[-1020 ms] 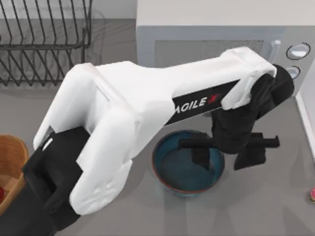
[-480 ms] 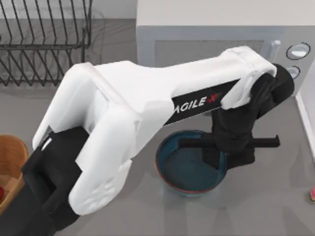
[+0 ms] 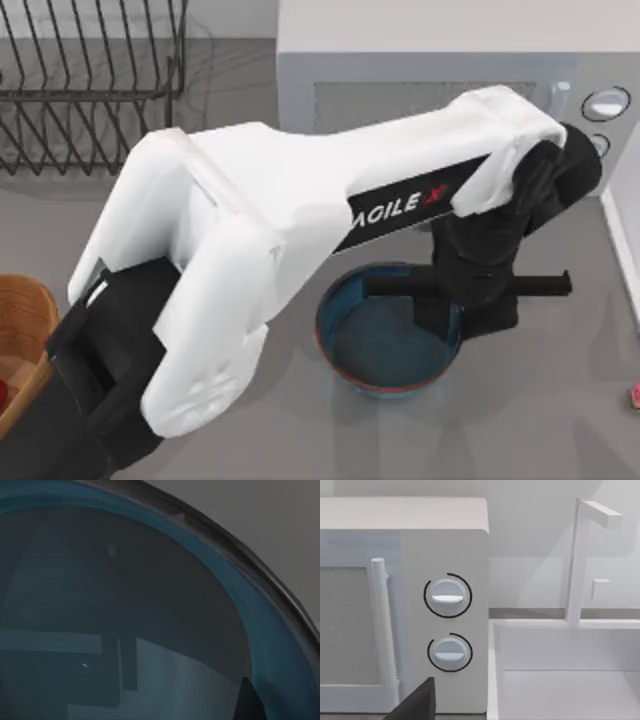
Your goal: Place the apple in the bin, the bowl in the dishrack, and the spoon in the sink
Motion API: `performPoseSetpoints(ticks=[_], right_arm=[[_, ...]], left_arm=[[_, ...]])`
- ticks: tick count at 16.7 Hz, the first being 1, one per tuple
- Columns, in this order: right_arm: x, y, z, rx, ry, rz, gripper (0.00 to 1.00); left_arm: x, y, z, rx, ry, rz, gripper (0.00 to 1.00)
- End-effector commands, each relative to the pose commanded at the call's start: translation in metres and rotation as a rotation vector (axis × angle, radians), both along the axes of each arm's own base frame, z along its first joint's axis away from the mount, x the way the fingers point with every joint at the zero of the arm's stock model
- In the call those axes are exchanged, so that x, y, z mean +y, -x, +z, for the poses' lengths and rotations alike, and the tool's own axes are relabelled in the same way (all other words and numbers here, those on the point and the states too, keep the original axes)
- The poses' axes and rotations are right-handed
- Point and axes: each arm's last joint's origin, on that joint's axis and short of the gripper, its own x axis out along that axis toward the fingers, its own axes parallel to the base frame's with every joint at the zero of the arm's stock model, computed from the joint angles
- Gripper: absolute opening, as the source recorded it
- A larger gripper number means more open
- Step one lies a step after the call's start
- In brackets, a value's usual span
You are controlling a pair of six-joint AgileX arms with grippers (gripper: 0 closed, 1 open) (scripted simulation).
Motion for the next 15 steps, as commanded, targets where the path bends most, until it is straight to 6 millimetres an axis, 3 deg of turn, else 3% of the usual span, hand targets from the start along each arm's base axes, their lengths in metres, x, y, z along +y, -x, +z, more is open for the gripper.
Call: performPoseSetpoints(ticks=[3,9,15], right_arm=[[0.000,0.000,0.000,0.000,0.000,0.000,1.00],[0.000,0.000,0.000,0.000,0.000,0.000,1.00],[0.000,0.000,0.000,0.000,0.000,0.000,1.00]], left_arm=[[-0.004,-0.002,0.021,0.000,-0.004,0.000,0.00],[-0.001,-0.002,0.080,-0.010,0.003,0.006,0.00],[0.002,0.000,0.094,-0.003,0.000,0.003,0.00]])
